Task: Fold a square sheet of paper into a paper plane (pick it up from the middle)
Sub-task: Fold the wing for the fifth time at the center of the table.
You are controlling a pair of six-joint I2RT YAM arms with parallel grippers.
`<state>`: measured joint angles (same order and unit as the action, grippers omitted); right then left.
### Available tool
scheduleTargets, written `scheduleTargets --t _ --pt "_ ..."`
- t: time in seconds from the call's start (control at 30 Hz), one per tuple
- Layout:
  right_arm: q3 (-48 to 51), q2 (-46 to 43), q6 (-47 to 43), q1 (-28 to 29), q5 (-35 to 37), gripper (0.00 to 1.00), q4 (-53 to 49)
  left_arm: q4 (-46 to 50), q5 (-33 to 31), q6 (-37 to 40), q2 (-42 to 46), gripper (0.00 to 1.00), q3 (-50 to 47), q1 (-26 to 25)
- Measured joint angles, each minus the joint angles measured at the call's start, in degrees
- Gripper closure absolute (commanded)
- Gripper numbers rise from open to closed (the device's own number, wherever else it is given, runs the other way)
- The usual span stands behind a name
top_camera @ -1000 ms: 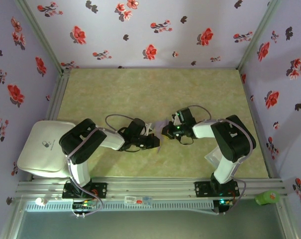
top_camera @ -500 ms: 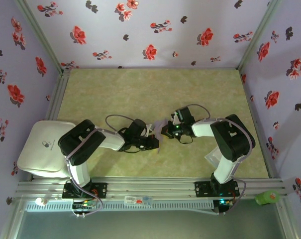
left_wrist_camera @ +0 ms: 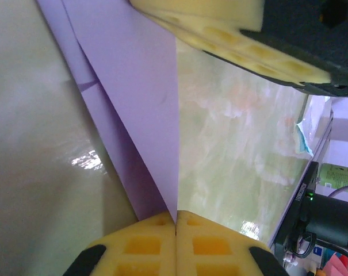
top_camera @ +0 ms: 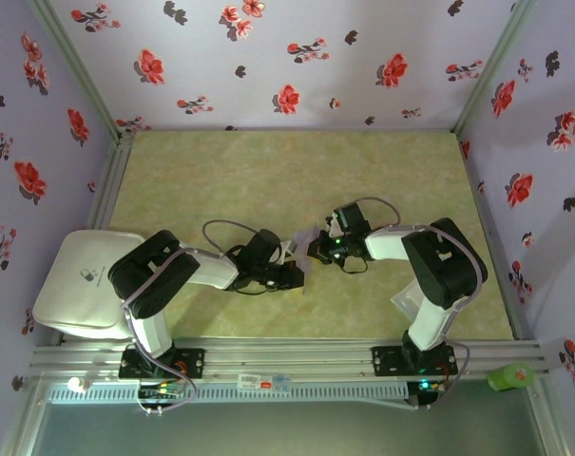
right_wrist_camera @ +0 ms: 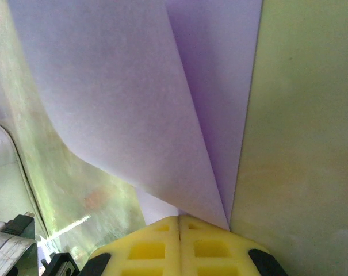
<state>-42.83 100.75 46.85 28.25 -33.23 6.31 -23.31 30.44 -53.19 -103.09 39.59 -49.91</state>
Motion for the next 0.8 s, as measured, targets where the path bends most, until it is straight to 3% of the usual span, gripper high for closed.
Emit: scheduleTargets --t 0.43,0.67,0.8 --pt "-0.44 0.0 -0.39 0.26 0.28 0.97 -0.81 0.68 0.13 -0.02 0.92 0.9 -0.68 -0.63" --pt "-0.63 0.0 -0.39 0.33 0.46 0.97 -1.27 1.53 0.24 -0.04 1.57 0.99 -1.25 -0.94" --pt "-0.74 0.0 -0.39 0.37 0.57 0.97 -1.46 1.53 0.24 -0.04 1.57 0.98 -1.27 -0.94"
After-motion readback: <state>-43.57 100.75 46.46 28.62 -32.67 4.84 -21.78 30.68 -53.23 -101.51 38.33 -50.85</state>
